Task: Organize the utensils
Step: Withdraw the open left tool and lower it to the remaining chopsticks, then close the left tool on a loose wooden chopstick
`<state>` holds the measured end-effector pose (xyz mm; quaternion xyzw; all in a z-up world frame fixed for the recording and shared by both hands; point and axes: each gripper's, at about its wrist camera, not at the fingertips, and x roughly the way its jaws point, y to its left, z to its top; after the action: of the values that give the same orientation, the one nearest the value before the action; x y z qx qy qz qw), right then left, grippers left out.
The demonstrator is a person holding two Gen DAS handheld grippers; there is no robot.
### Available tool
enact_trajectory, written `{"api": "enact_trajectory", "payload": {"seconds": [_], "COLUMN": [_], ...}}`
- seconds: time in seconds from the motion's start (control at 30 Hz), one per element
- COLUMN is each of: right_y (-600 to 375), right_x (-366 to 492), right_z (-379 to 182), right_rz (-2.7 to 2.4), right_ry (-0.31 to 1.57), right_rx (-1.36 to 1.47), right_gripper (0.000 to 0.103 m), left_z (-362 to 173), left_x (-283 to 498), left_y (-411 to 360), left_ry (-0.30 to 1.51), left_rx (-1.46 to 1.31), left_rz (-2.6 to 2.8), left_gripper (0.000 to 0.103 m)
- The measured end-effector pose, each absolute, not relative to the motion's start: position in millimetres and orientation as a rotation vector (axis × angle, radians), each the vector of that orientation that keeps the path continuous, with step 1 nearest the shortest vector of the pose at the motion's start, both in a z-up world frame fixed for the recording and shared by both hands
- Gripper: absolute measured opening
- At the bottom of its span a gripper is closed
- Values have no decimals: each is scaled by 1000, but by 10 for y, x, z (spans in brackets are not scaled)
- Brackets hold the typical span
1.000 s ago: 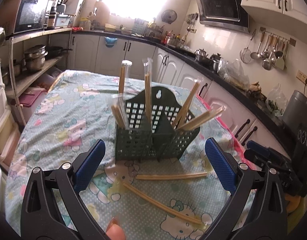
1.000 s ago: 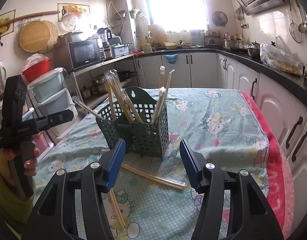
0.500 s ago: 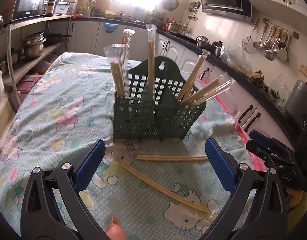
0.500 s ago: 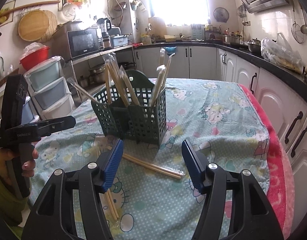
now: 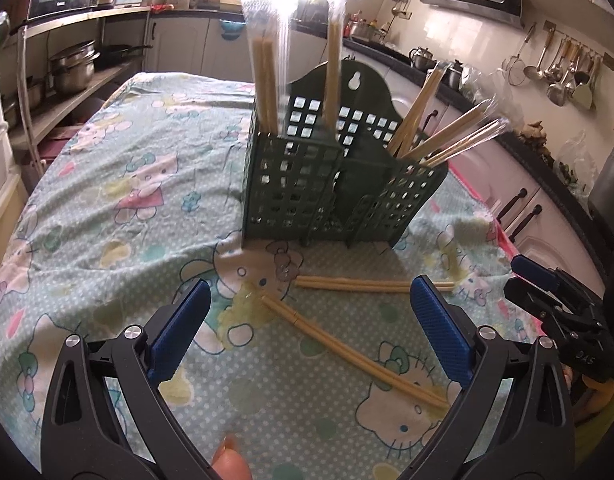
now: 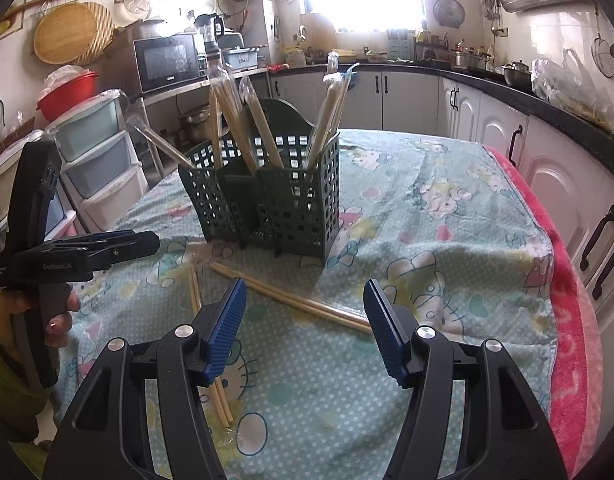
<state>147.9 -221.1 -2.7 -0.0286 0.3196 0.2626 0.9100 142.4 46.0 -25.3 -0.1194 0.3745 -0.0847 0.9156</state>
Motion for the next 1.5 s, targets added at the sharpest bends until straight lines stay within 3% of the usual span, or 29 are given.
{"api": "enact_trajectory", "payload": {"seconds": [0.4,0.77,1.03,1.27,1.4,1.5], "right_y": [-2224,-2130,-1983,-1953,-1960,-1922], "right_x": [1620,1864,2031,2162,2121,2016], "right_z": [-282,-553,-689,-800,-789,-777], "right_rz": [513,507,531,578,589,597], "right_ry": [720,785,809,861,860,847], "right_rx": [-91,-199,-288,-278,-286,-317], "right_gripper": [59,59,59,58,33,24], "left_z": [-585,-777,-811,-834,-807,-778], "left_x": [1576,1725,1835,1892,1881,1859], "left_y": [560,611,611,639,657,678], "left_ry": [858,925,934,937,930,924], "left_rx": [-260,-277,-280,-277,-282,-290], "left_rz": [-126,-133,-129,-121,-120,-120], "left_gripper": [91,39,32,11,4,0]}}
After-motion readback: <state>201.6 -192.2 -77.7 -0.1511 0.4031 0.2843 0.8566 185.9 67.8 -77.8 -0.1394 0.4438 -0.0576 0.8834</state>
